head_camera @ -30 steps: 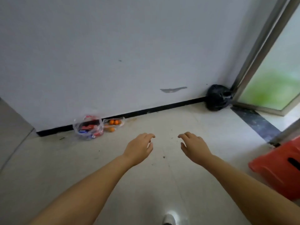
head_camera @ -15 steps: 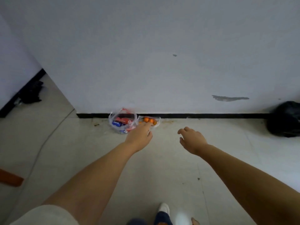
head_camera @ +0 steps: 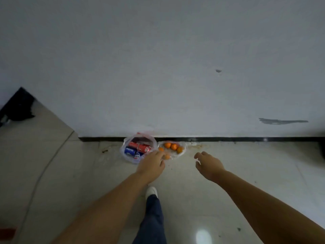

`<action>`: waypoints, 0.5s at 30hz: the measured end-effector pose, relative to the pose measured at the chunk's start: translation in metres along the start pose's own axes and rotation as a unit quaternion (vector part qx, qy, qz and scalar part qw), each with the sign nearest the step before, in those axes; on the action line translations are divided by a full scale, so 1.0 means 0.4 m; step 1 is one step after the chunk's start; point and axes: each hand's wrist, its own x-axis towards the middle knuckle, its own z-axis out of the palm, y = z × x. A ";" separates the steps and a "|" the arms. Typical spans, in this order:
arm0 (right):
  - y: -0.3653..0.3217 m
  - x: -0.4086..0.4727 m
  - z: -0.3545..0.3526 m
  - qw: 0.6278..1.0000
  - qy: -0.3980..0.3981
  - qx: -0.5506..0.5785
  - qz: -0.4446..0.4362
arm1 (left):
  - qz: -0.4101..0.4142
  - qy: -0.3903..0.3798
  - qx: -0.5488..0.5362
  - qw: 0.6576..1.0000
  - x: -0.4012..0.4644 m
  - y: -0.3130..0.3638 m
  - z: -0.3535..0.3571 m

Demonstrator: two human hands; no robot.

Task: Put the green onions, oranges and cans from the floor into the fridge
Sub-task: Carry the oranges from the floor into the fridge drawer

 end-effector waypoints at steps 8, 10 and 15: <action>-0.040 0.407 0.105 0.988 -0.071 0.095 0.096 | -0.034 -0.077 0.018 0.996 0.406 -0.247 -0.007; -0.027 0.533 0.180 0.986 -0.077 0.112 0.097 | -0.039 -0.093 0.015 0.995 0.511 -0.316 0.076; 0.042 0.858 0.452 0.986 -0.101 0.113 0.076 | -0.044 -0.135 0.023 0.990 0.746 -0.471 0.395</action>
